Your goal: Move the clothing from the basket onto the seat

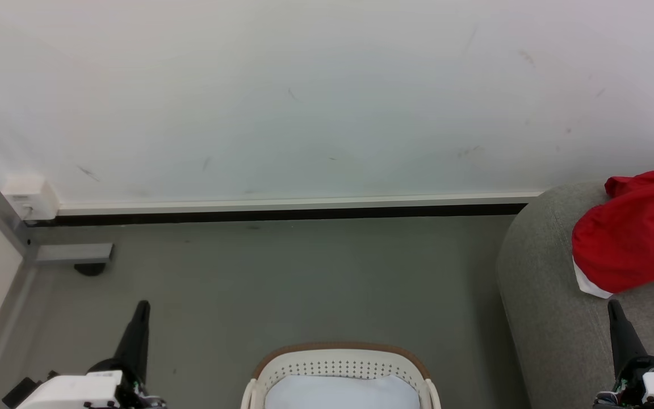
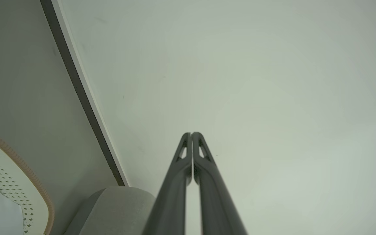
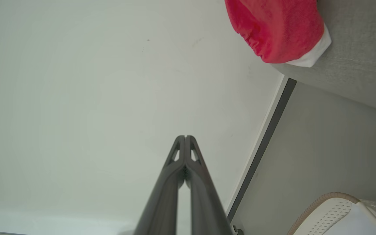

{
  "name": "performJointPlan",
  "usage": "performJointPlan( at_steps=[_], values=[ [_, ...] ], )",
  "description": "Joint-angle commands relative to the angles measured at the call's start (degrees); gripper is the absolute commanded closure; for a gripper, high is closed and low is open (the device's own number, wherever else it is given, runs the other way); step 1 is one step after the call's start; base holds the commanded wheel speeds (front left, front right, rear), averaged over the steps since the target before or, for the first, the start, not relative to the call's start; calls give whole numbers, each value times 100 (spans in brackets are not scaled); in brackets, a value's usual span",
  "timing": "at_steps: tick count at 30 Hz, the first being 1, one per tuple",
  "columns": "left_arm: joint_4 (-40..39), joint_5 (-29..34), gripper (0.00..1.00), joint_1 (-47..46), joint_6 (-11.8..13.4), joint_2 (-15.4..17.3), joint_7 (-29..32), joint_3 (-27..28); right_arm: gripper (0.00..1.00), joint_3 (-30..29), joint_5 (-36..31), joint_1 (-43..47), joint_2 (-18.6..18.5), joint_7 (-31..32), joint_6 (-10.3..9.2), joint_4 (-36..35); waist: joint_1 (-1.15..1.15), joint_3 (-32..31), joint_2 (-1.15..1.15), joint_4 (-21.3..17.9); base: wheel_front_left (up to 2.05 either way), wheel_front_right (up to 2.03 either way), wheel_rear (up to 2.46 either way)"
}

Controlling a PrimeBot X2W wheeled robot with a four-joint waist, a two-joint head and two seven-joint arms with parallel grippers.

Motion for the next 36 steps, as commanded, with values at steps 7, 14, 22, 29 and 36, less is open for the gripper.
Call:
performJointPlan(
  at_steps=[7,14,22,29,36],
  values=[
    [-50,-345,100,-82,-3,10,100,69,100,-22,348,-86,-41,91,-14,-33,0,19,0,10,0,0,0],
    [-58,-432,100,-79,-1,10,119,81,100,-15,426,-98,-49,97,-14,-38,0,26,0,14,0,0,0],
    [-58,-432,100,-79,-1,10,119,81,100,-1,440,-96,-57,85,-14,-39,0,26,0,14,0,0,0],
    [-58,-432,100,-78,-1,10,119,80,100,10,451,-95,-65,75,-14,-40,0,26,0,14,0,0,0],
    [-58,-431,100,-78,-1,10,119,80,100,21,454,-93,-69,63,-14,-40,0,26,0,14,0,0,0]
  ],
)
